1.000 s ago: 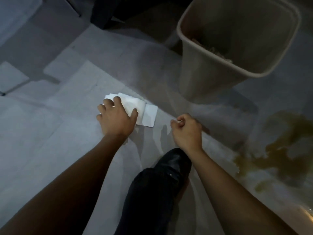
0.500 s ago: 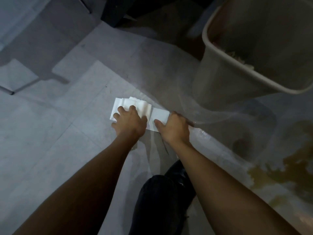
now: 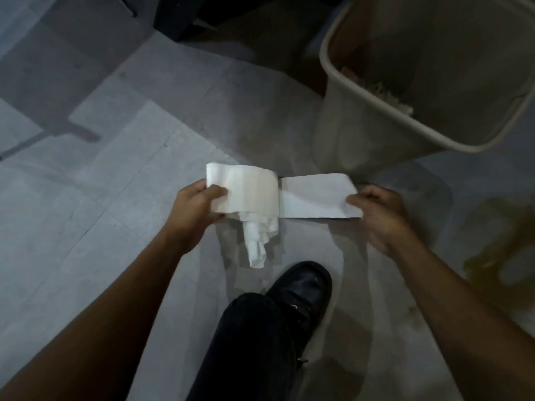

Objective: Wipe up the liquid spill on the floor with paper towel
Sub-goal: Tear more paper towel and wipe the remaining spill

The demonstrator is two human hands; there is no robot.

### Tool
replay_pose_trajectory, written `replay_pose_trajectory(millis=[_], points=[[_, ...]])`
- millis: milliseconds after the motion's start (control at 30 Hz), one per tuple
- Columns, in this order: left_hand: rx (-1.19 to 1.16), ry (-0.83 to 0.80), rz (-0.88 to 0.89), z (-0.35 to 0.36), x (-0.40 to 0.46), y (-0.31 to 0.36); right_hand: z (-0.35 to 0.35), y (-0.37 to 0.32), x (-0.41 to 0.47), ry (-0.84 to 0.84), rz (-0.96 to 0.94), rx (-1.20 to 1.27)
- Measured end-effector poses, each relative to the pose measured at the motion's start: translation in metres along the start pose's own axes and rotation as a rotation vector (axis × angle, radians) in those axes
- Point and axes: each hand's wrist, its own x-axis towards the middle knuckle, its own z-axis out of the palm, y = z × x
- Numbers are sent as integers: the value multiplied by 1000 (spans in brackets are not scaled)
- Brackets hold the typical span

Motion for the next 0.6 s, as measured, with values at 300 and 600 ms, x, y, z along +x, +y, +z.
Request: replay_pose_trajectory(millis=[300,600], points=[[573,543,109,-36,8,-29,-60,16,12,59,-75,-45],[1469,-20,445,147,-32,-32,-59,20,-4,18,-10,185]])
